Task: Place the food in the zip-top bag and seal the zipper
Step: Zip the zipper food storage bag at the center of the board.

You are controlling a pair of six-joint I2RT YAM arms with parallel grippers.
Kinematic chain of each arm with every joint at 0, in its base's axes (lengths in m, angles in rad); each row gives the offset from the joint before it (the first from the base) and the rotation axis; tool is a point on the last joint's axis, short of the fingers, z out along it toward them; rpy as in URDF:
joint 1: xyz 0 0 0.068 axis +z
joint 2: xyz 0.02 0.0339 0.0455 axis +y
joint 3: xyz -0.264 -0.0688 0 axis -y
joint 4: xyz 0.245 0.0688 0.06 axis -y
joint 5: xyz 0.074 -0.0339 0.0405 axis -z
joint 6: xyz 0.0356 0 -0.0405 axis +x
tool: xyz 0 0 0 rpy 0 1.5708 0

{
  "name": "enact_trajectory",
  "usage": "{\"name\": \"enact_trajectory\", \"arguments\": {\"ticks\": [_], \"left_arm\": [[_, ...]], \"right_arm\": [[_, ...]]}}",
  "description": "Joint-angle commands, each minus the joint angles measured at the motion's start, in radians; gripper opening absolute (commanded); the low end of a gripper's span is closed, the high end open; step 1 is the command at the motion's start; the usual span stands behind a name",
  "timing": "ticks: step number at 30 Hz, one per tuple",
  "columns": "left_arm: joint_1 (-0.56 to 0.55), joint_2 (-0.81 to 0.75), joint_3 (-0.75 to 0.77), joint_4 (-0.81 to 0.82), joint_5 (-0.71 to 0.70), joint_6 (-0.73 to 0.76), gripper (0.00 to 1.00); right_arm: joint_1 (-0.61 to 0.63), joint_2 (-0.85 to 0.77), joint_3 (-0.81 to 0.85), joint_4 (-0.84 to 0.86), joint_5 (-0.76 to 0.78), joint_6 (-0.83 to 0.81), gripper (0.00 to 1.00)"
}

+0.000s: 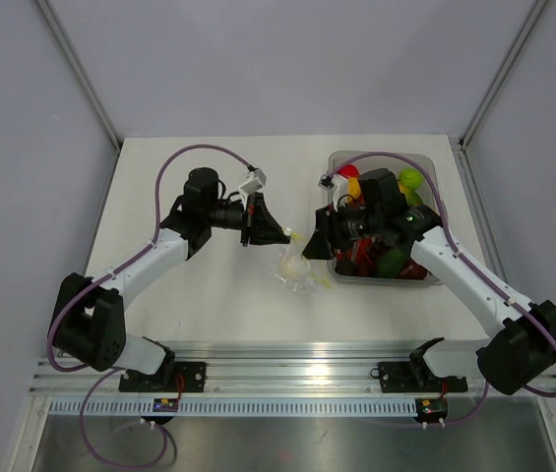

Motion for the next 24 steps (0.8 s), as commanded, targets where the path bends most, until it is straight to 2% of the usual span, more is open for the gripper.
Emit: {"name": "enact_trajectory", "arguments": {"ticks": [1,3,5,8,9,12,16,24], "left_arm": [[0.012,-0.017,0.109,-0.17,0.047,0.098,0.0],[0.012,0.006,0.161,-0.245,0.047,0.158,0.0],[0.012,0.008,0.175,-0.298,0.047,0.181,0.0],[0.012,-0.009,0.178,-0.31,0.033,0.186,0.0],[0.012,-0.012,0.181,-0.318,0.025,0.189,0.0],[0.013,-0.026,0.195,-0.364,0.012,0.209,0.0],[0.013,-0.029,0.207,-0.408,0.021,0.249,0.0],[0.013,-0.027,0.212,-0.427,0.027,0.261,0.0]], "right_arm": [[-0.003,-0.045,0.129,-0.085,0.009,-0.044,0.63],[-0.003,-0.065,0.166,-0.099,0.007,-0.068,0.64],[0.02,-0.07,0.217,-0.124,0.071,-0.102,0.62],[0.098,-0.038,0.27,-0.167,0.252,-0.148,0.58],[0.115,-0.021,0.277,-0.164,0.294,-0.166,0.54],[0.132,-0.038,0.246,-0.06,0.386,-0.156,0.53],[0.132,-0.067,0.192,0.033,0.348,-0.168,0.53],[0.146,0.036,0.263,-0.007,0.237,-0.168,0.51]]}}
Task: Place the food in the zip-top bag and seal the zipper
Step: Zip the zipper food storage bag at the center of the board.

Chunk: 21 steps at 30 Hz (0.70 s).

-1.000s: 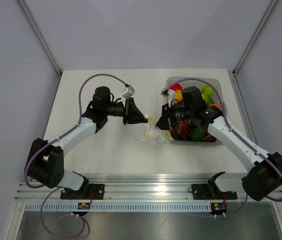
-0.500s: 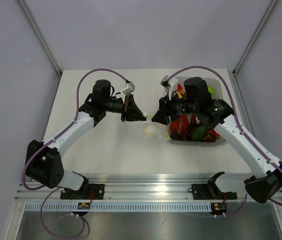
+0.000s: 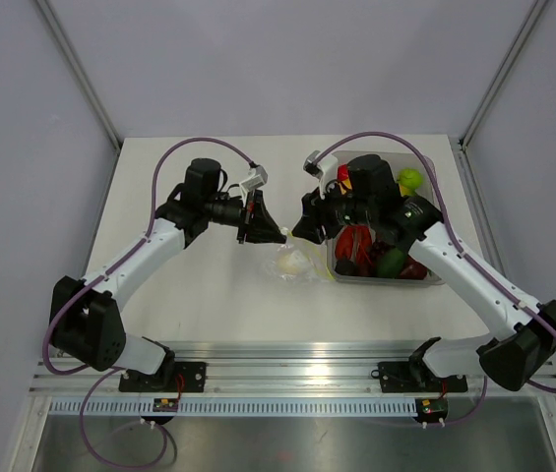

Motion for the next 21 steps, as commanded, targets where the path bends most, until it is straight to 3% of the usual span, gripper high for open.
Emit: {"name": "enact_trajectory", "arguments": {"ticks": [1,14,21], "left_arm": [[0.004,-0.029,0.044,-0.003,0.018,0.034,0.0],[0.004,-0.025,0.058,-0.018,0.026,0.046,0.0],[0.006,-0.025,0.058,-0.046,0.032,0.067,0.0]], "right_arm": [[0.026,0.038,0.061,0.029,-0.069,-0.013,0.51],[0.058,0.108,0.098,0.041,-0.112,0.01,0.44],[0.06,0.102,0.089,0.069,-0.094,0.01,0.15]]}}
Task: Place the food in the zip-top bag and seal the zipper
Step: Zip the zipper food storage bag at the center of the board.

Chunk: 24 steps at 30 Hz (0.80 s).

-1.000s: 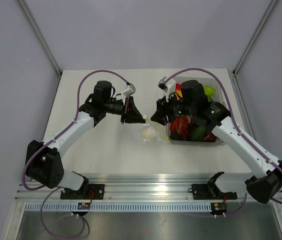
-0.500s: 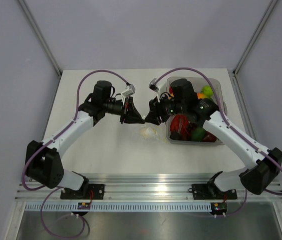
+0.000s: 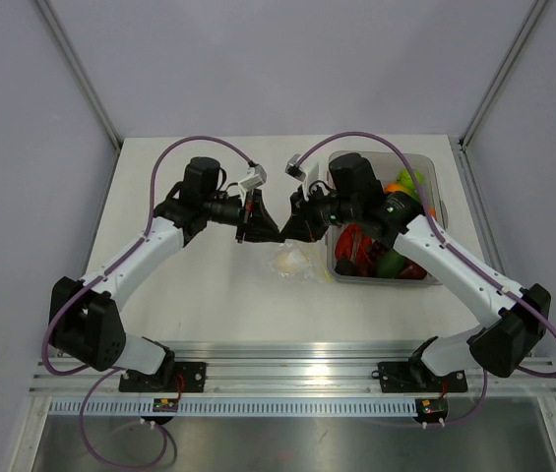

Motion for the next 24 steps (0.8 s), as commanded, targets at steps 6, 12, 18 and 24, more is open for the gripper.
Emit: {"name": "enact_trajectory", "arguments": {"ticks": [6,12,18,24], "left_arm": [[0.006,-0.023,0.04,-0.031,0.029,0.053,0.0],[0.06,-0.026,0.036,-0.028,0.046,0.036,0.0],[0.094,-0.029,0.036,-0.004,0.032,0.013,0.0],[0.14,-0.038,0.038,0.027,-0.011,-0.028,0.0]], "right_arm": [[0.012,-0.018,0.021,0.045,0.02,0.028,0.14],[0.012,-0.082,-0.051,0.048,0.048,0.028,0.08],[0.012,-0.139,-0.139,0.049,0.05,0.051,0.09],[0.012,-0.209,-0.211,0.028,0.091,0.065,0.09]]}}
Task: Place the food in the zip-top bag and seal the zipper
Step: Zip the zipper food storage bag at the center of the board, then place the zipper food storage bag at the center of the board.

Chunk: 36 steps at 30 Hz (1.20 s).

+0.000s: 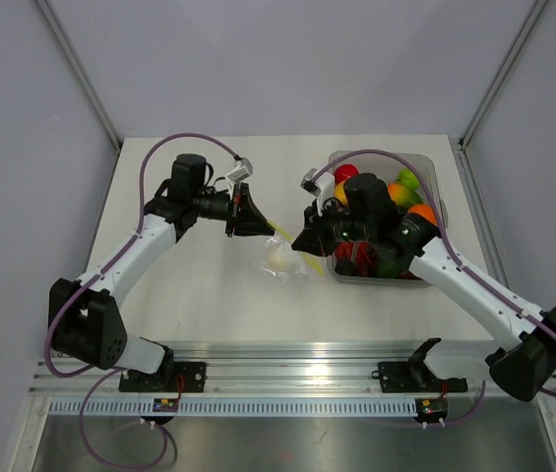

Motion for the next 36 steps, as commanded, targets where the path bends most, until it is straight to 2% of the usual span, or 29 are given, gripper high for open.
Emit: {"name": "enact_trajectory", "arguments": {"ticks": [1,6,11,17,19,21,25,28,30,31,32,34,35,36], "left_arm": [[0.062,-0.04,0.033,0.066,-0.043,-0.038,0.0],[0.129,-0.049,0.039,0.123,-0.077,-0.112,0.0],[0.146,-0.051,0.048,0.129,-0.08,-0.121,0.0],[0.148,-0.052,0.024,0.196,-0.077,-0.167,0.0],[0.146,-0.052,0.021,0.204,-0.071,-0.178,0.0],[0.146,-0.057,0.013,0.209,-0.066,-0.182,0.0],[0.145,-0.06,0.001,0.209,-0.08,-0.179,0.0],[0.146,-0.064,0.008,0.192,-0.116,-0.189,0.0],[0.153,-0.069,0.019,0.161,-0.173,-0.204,0.0],[0.159,-0.075,0.04,0.144,-0.228,-0.212,0.0],[0.174,-0.08,0.048,0.118,-0.259,-0.224,0.0],[0.198,-0.103,0.067,0.107,-0.358,-0.302,0.0],[0.214,-0.112,0.067,0.107,-0.383,-0.334,0.0],[0.243,-0.124,0.062,0.123,-0.388,-0.43,0.0]], "right_arm": [[0.006,-0.083,-0.05,-0.034,0.035,0.017,0.09],[0.004,-0.188,-0.17,-0.061,0.092,0.046,0.09],[0.006,-0.285,-0.283,-0.06,0.103,0.103,0.09],[0.006,-0.305,-0.303,-0.039,0.113,0.143,0.1],[0.006,-0.298,-0.298,-0.034,0.128,0.153,0.18],[0.004,-0.284,-0.286,-0.025,0.136,0.161,0.19],[0.006,-0.241,-0.263,0.044,0.132,0.192,0.17],[0.007,-0.096,-0.179,0.09,0.132,0.216,0.11],[0.015,-0.033,-0.142,0.113,0.165,0.238,0.12],[0.026,0.0,-0.125,0.126,0.19,0.248,0.14],[0.053,0.062,-0.091,0.153,0.24,0.253,0.26],[0.081,0.173,-0.055,0.176,0.245,0.259,0.57],[0.099,0.21,-0.001,0.164,0.221,0.264,0.67],[0.099,0.238,0.016,0.161,0.193,0.276,0.73]]}}
